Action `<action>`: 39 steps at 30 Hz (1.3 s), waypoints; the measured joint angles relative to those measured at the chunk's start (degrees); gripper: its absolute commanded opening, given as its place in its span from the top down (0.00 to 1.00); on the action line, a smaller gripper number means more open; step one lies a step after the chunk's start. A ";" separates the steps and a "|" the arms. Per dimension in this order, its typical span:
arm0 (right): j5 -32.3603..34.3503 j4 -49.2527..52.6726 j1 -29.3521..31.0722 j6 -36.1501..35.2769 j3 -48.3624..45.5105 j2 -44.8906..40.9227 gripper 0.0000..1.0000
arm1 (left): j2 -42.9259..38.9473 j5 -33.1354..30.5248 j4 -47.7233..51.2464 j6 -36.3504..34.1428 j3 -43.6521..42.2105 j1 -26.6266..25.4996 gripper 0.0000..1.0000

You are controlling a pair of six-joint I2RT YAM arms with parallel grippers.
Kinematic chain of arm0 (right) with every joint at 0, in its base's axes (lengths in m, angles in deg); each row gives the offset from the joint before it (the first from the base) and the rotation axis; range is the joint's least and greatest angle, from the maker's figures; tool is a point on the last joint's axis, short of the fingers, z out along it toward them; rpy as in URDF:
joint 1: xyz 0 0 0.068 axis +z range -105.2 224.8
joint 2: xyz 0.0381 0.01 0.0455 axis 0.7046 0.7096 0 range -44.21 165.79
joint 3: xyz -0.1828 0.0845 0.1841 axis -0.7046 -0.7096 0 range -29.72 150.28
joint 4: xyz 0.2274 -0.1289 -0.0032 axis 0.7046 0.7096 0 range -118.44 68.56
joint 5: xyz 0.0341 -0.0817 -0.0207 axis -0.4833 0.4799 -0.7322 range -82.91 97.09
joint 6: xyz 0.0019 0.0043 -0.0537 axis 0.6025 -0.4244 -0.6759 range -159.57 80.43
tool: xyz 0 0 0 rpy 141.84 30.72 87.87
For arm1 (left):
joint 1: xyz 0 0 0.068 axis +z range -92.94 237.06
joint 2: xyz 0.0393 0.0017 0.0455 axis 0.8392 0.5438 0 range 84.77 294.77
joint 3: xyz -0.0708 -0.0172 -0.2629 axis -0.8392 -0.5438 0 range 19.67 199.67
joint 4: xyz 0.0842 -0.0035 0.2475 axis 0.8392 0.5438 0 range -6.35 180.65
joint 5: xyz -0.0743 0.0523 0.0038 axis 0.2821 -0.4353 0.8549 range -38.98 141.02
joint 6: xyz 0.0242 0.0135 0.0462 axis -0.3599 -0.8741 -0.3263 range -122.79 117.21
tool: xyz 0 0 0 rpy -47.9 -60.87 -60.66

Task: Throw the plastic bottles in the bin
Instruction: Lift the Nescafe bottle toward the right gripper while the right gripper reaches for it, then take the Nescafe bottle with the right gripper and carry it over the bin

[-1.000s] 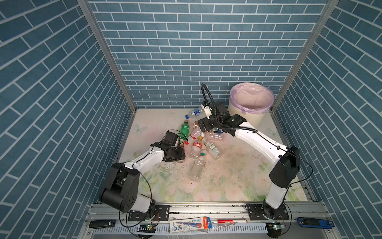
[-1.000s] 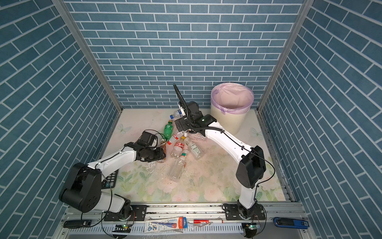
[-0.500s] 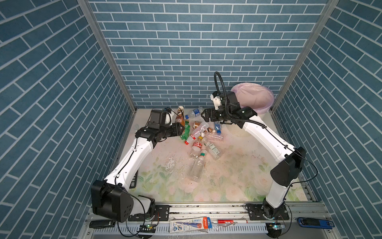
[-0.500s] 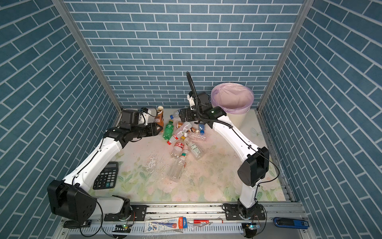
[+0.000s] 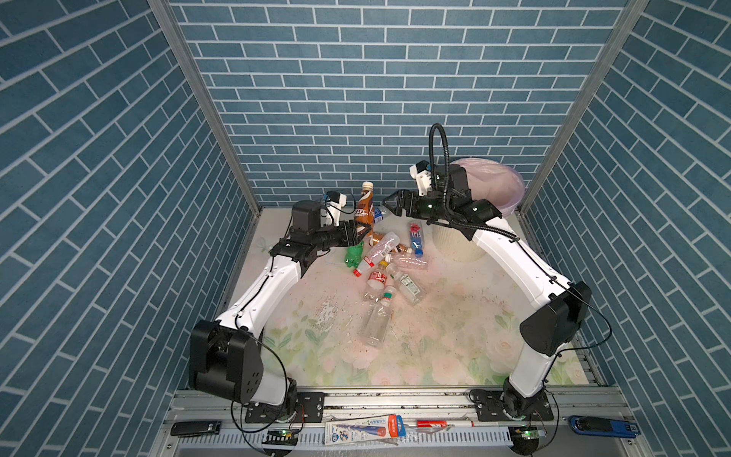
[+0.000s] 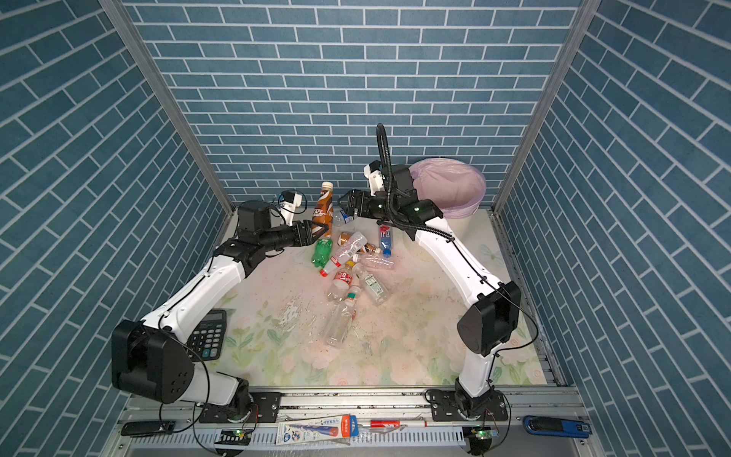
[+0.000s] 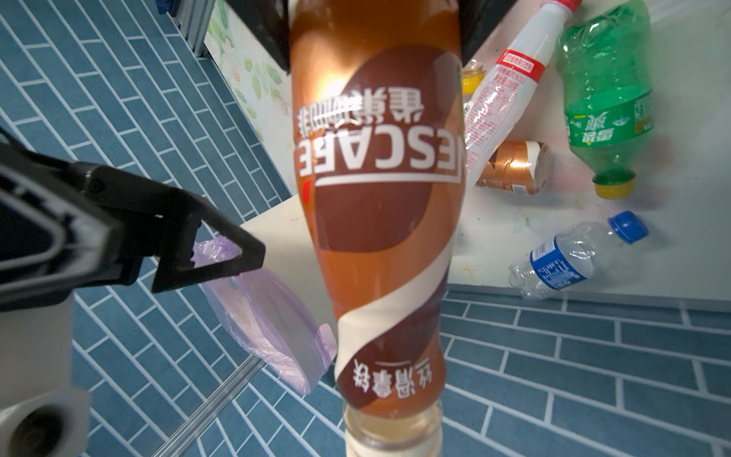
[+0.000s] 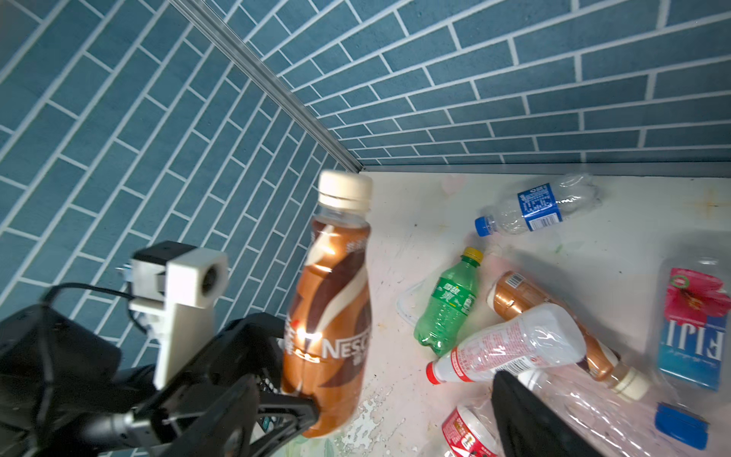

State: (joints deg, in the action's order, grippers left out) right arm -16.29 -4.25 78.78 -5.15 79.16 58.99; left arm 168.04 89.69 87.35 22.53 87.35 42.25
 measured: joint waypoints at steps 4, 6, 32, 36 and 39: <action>-1.90 -3.30 0.04 2.75 0.09 0.83 0.14 | -0.11 0.92 -2.40 0.96 -0.98 0.00 0.39; -2.67 -4.74 0.11 4.04 0.55 2.14 0.17 | -0.20 1.42 -3.52 1.31 -1.01 -0.02 0.39; -9.42 -16.55 0.52 15.34 5.92 13.73 0.55 | 0.17 2.73 -5.33 2.78 -1.09 -2.47 0.39; -9.70 -16.85 0.52 15.74 5.92 13.88 0.66 | 0.39 2.75 -5.35 2.78 -1.09 -2.73 0.36; -9.64 -16.90 0.50 15.72 5.92 13.88 0.76 | 0.42 2.78 -5.53 2.80 -1.09 -2.73 0.33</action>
State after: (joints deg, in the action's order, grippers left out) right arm -25.93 -21.15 79.28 10.56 85.09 72.87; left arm 168.45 92.47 81.82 25.33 86.25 39.52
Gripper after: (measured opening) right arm 0.378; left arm 0.649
